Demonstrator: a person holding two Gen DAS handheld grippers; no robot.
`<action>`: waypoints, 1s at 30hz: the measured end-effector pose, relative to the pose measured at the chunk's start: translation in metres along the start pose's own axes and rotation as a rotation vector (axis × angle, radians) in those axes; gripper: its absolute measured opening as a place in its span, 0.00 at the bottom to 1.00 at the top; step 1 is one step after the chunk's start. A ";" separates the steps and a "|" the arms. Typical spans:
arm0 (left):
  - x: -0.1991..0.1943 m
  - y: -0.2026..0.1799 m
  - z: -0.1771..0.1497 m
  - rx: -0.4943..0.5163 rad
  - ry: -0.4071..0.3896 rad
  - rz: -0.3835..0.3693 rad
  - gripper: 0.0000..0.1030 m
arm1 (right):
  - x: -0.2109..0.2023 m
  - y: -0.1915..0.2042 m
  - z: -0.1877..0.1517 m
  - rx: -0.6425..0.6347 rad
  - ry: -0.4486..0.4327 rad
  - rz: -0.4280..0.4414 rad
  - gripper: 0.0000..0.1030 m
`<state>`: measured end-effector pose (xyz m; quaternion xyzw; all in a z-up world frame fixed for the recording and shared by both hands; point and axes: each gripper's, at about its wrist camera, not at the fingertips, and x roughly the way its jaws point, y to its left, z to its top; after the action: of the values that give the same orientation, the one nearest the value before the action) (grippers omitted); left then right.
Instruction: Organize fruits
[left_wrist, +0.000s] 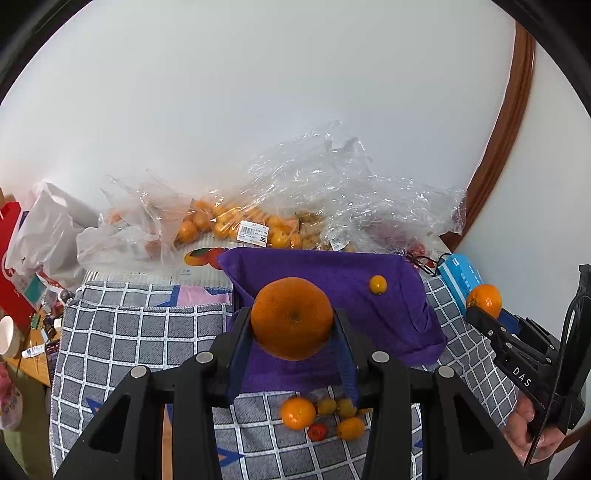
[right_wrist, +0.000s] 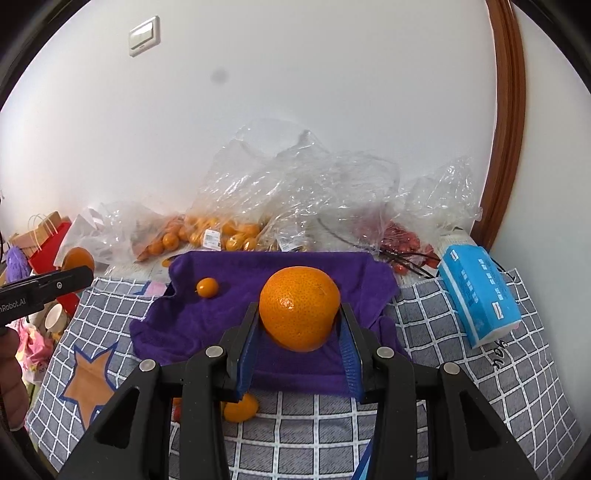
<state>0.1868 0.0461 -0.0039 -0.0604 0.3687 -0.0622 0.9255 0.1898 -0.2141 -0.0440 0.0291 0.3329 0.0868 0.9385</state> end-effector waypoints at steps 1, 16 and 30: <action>0.003 0.001 0.002 -0.001 0.002 -0.002 0.39 | 0.002 0.000 0.001 -0.001 -0.001 -0.002 0.39; 0.041 0.000 0.024 -0.005 0.028 -0.017 0.39 | 0.033 -0.011 0.022 -0.012 -0.005 -0.006 0.39; 0.091 0.003 0.029 0.005 0.082 -0.011 0.39 | 0.081 -0.014 0.024 0.004 0.032 0.023 0.39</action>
<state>0.2723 0.0365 -0.0446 -0.0577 0.4059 -0.0708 0.9093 0.2689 -0.2127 -0.0766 0.0334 0.3476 0.0976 0.9320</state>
